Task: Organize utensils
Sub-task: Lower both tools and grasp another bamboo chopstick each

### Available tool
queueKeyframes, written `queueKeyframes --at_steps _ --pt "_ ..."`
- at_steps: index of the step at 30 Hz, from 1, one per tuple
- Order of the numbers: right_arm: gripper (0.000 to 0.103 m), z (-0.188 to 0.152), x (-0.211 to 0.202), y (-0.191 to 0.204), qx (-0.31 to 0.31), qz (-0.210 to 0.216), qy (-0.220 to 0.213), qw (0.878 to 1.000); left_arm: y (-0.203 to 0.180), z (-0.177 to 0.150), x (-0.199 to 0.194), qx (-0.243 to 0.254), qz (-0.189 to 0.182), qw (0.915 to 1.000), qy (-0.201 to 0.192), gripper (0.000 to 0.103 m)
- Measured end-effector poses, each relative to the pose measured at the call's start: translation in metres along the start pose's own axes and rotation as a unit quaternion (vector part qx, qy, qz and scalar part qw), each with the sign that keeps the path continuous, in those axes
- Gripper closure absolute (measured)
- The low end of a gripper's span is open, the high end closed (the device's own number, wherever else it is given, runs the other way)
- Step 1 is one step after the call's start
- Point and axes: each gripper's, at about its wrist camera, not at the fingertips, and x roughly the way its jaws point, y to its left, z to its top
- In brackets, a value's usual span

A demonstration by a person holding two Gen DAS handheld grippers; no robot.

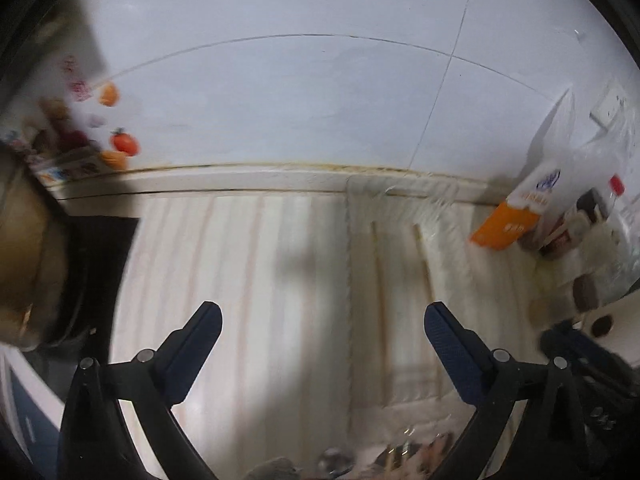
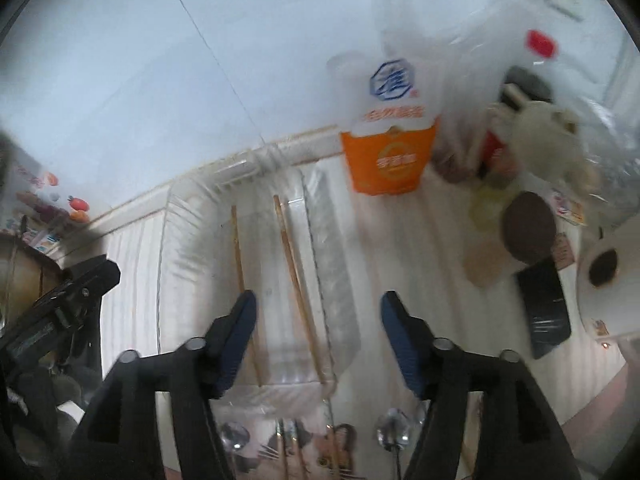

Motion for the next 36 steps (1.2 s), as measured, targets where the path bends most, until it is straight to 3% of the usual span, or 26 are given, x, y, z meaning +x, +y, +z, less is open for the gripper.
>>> queueKeyframes --at_steps 2,5,7,8,12,15,16,17,18,19,22,24,26,28,30,31,32,36 --pt "0.033 -0.018 -0.01 -0.008 -0.007 0.0 0.001 1.0 0.002 -0.021 -0.01 0.0 0.026 0.9996 -0.005 0.0" --pt "0.036 -0.057 -0.011 -0.017 -0.012 0.017 0.036 0.999 0.002 -0.063 -0.021 -0.003 0.052 0.9987 -0.001 0.0" --pt "0.062 -0.083 -0.006 -0.017 -0.028 0.028 0.061 0.997 0.002 -0.097 -0.021 -0.004 0.056 0.9984 0.012 0.0" --pt "0.067 -0.099 0.004 -0.016 -0.043 0.028 0.082 0.995 0.001 -0.115 -0.019 -0.003 0.061 0.9978 0.023 0.0" --pt "0.068 -0.142 0.048 -0.008 -0.064 0.037 0.149 0.986 0.002 -0.172 0.007 -0.005 0.077 0.9929 0.091 0.0" --pt "0.068 -0.162 0.075 0.004 -0.09 0.025 0.177 0.98 0.002 -0.196 0.021 0.0 0.083 0.9896 0.117 0.0" --pt "0.067 -0.166 0.074 0.007 -0.102 0.017 0.159 0.982 -0.001 -0.199 0.024 0.004 0.083 0.989 0.122 0.0" --pt "0.073 -0.169 0.075 0.009 -0.112 0.005 0.157 0.981 -0.004 -0.203 0.026 0.008 0.079 0.9889 0.126 0.0" --pt "0.092 -0.173 0.079 0.007 -0.119 -0.018 0.156 0.98 -0.008 -0.207 0.028 0.013 0.074 0.9888 0.129 0.0" --pt "0.096 -0.175 0.08 -0.001 -0.105 -0.021 0.158 0.982 -0.015 -0.211 0.032 0.019 0.067 0.9884 0.135 0.0" --pt "0.097 -0.183 0.082 -0.024 -0.081 -0.028 0.172 0.981 -0.034 -0.219 0.045 0.038 0.035 0.9871 0.151 0.001" --pt "0.097 -0.192 0.082 -0.04 -0.074 -0.036 0.177 0.981 -0.047 -0.22 0.057 0.056 0.022 0.9851 0.161 0.008" --pt "0.096 -0.198 0.083 -0.05 -0.063 -0.039 0.184 0.98 -0.057 -0.22 0.07 0.076 0.013 0.982 0.172 0.028" --pt "0.096 -0.204 0.086 -0.058 -0.057 -0.035 0.186 0.98 -0.065 -0.219 0.079 0.101 0.017 0.9799 0.172 0.037" --pt "0.096 -0.204 0.093 -0.064 -0.051 -0.033 0.186 0.981 -0.071 -0.216 0.079 0.125 0.018 0.9796 0.156 0.064" --pt "0.096 -0.204 0.095 -0.064 -0.049 -0.034 0.187 0.981 -0.07 -0.215 0.079 0.109 -0.011 0.9805 0.163 0.091" --pt "0.096 -0.205 0.099 -0.066 -0.048 -0.036 0.188 0.98 -0.069 -0.213 0.079 0.097 -0.021 0.9803 0.171 0.097" --pt "0.096 -0.207 0.106 -0.07 -0.05 -0.042 0.189 0.98 -0.059 -0.215 0.079 0.084 -0.022 0.98 0.179 0.099"
